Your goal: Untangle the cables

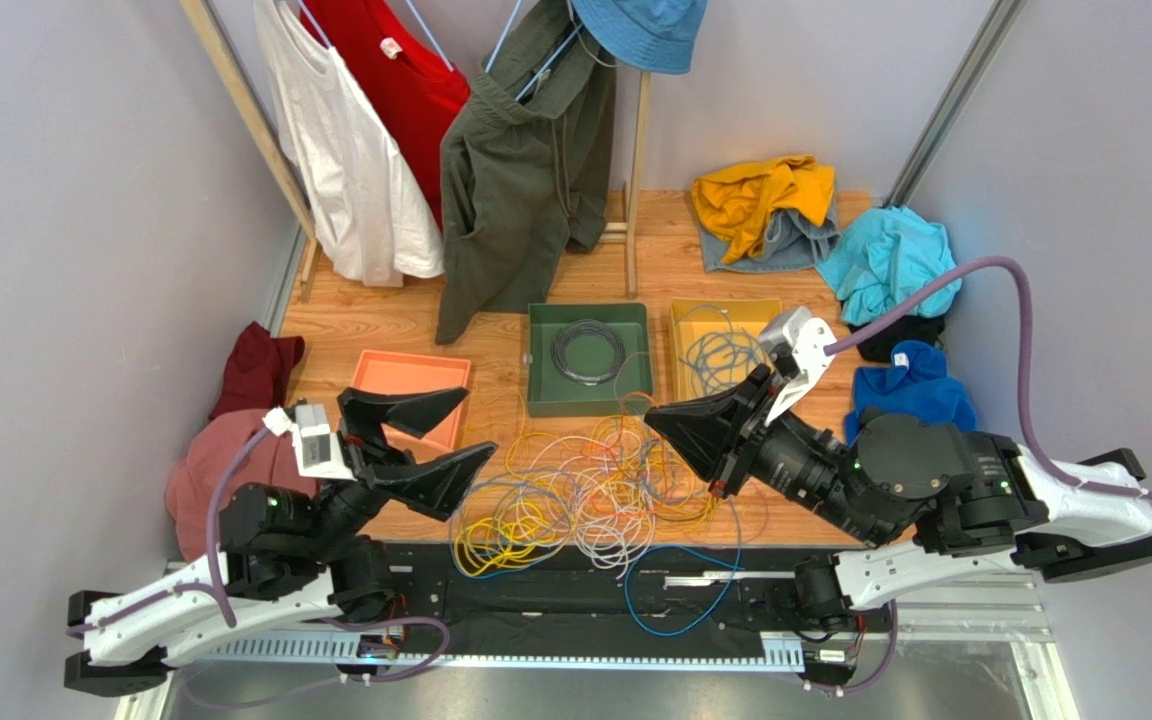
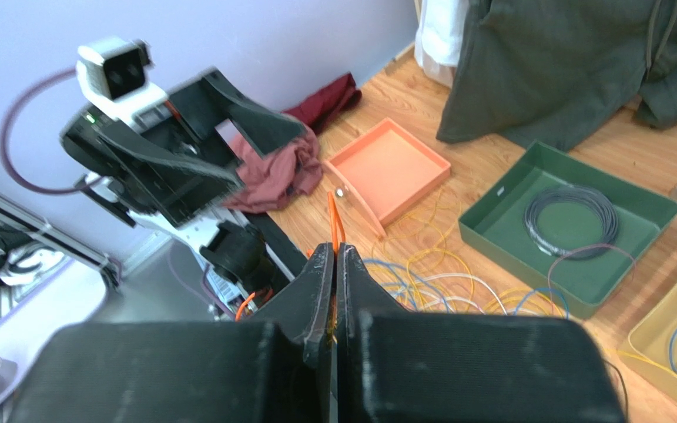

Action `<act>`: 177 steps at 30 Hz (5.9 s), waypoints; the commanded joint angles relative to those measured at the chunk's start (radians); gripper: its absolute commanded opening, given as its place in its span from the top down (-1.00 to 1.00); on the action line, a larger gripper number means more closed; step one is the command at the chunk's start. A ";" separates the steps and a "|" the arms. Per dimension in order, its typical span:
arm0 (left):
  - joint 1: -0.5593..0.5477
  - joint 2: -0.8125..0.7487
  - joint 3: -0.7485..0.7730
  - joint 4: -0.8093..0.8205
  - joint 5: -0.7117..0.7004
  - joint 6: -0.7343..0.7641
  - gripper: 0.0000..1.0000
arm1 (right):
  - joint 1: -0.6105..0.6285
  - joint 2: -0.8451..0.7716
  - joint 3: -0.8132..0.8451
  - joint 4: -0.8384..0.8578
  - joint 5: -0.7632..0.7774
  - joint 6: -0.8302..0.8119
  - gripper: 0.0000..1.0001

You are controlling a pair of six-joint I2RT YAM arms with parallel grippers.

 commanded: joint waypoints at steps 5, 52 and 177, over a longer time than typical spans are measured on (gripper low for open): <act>-0.003 0.122 -0.020 0.095 0.135 0.136 -0.98 | 0.004 -0.006 -0.027 0.074 -0.077 0.066 1.00; 0.000 0.240 -0.099 -0.262 -0.186 -0.169 -0.85 | 0.004 -0.096 -0.019 0.060 -0.008 0.039 1.00; 0.014 0.293 0.074 -0.630 -0.175 -0.414 -0.67 | -0.154 -0.004 -0.217 0.393 -0.103 -0.101 1.00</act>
